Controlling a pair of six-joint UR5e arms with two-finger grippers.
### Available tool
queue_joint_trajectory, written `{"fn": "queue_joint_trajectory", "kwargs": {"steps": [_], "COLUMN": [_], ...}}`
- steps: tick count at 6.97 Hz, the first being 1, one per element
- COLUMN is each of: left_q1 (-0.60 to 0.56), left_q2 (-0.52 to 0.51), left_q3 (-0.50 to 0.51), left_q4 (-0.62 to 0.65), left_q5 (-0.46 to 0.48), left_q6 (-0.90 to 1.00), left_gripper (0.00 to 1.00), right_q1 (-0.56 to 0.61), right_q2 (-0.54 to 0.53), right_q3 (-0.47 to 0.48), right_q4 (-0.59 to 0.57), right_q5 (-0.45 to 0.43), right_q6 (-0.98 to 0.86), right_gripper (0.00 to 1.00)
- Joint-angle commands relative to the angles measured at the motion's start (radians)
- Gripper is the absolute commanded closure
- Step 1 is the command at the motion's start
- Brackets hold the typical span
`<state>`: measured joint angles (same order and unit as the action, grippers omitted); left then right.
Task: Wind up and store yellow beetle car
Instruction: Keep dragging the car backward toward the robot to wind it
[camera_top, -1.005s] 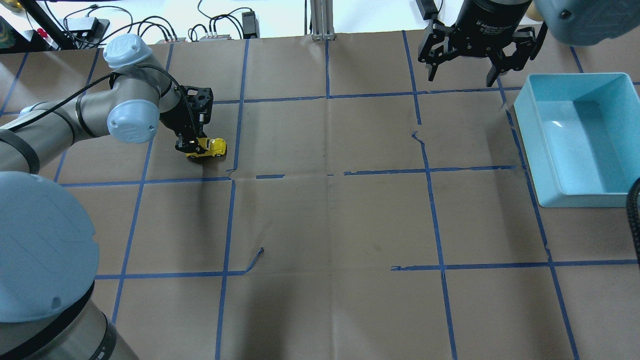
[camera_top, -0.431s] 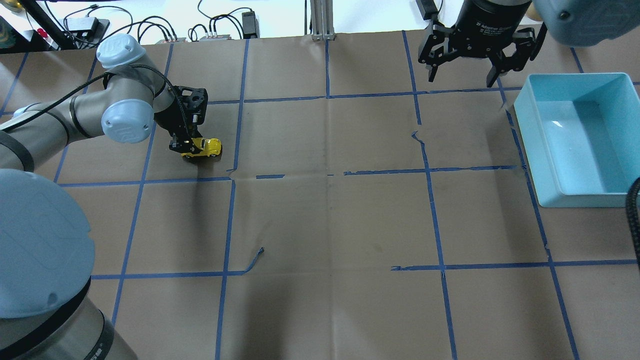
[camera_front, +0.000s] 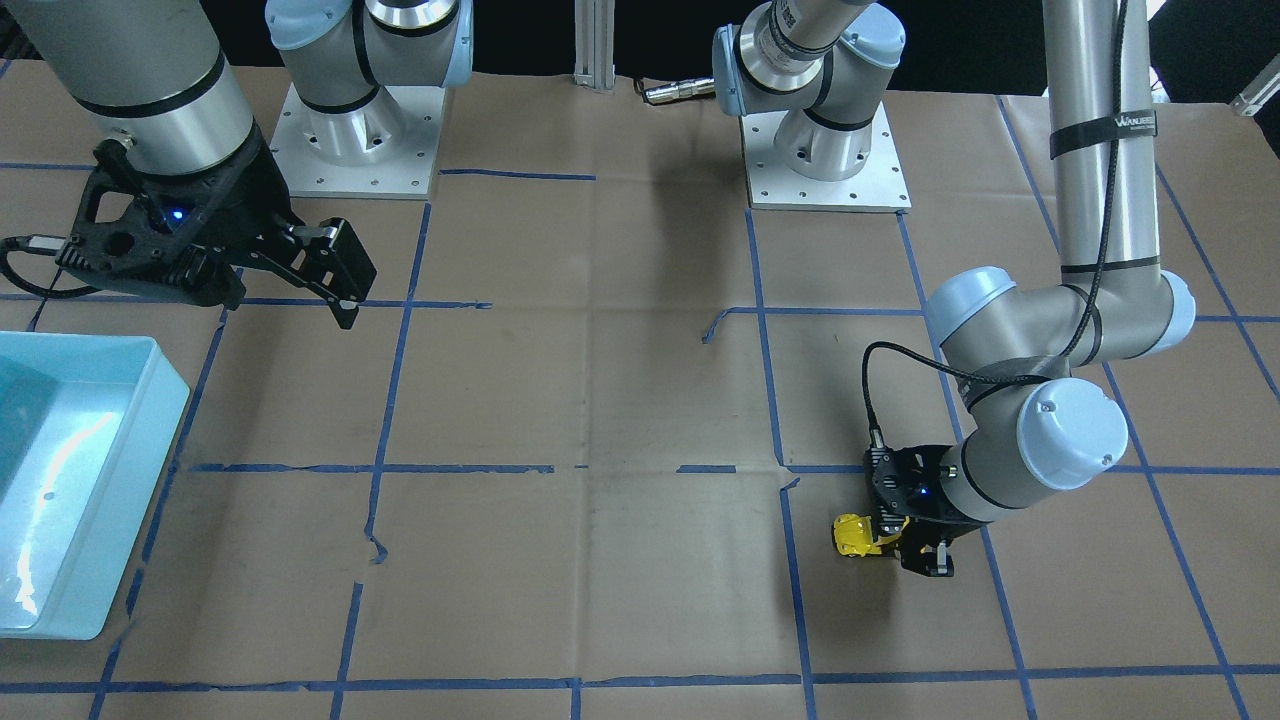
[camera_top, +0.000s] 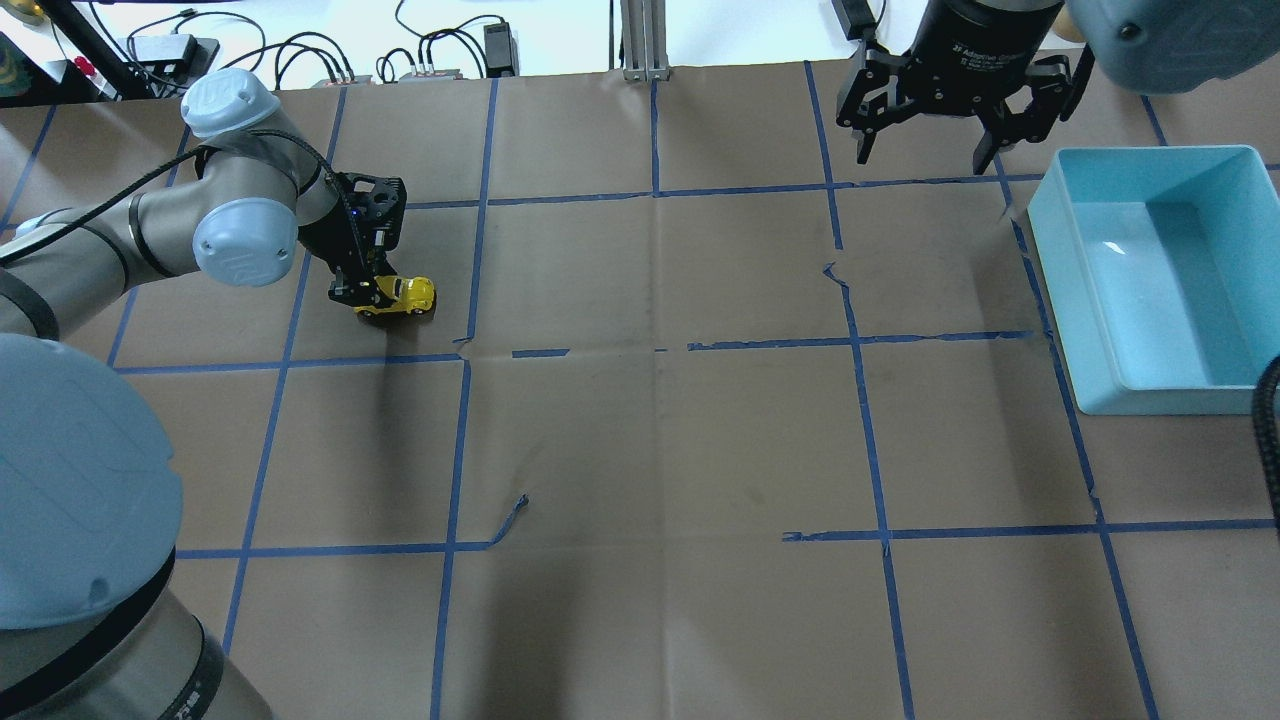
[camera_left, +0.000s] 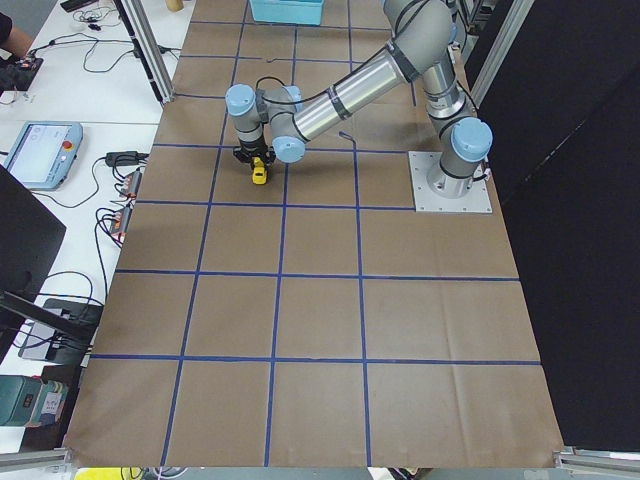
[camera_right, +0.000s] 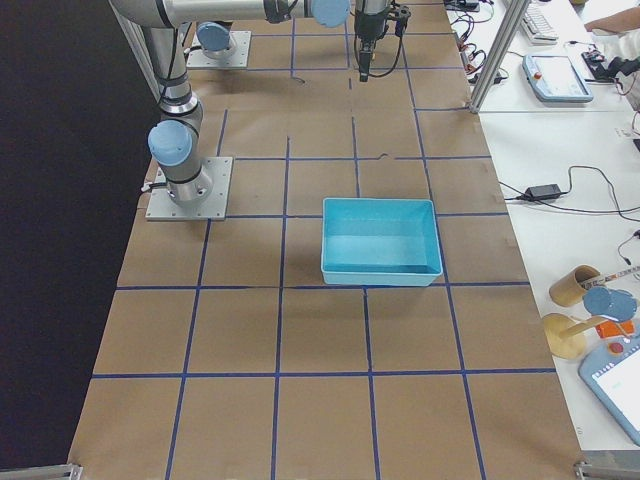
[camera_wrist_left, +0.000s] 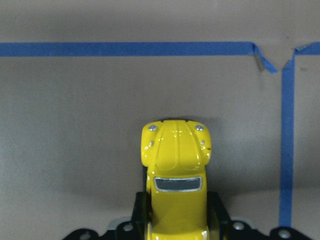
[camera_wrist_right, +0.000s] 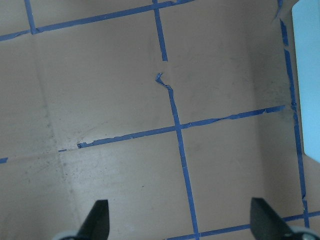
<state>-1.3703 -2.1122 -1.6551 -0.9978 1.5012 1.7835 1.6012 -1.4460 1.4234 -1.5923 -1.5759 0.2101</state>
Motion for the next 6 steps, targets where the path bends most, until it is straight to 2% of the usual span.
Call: {"fn": "queue_joint_trajectory", "kwargs": {"steps": [1, 6], "left_q1": [0.004, 0.046], "left_q2": [0.0, 0.0], "left_q3": [0.0, 0.0], "left_q4": [0.001, 0.001], "left_q5": [-0.001, -0.001], "left_q6": [0.004, 0.056], "left_gripper": [0.99, 0.99], "right_q1": [0.0, 0.0], "right_q2": [0.001, -0.001], "right_q3": [0.0, 0.0], "right_q4": [0.0, 0.002], "right_q5": [0.0, 0.005], "right_q6": [0.0, 0.006], "right_gripper": [0.0, 0.0]}}
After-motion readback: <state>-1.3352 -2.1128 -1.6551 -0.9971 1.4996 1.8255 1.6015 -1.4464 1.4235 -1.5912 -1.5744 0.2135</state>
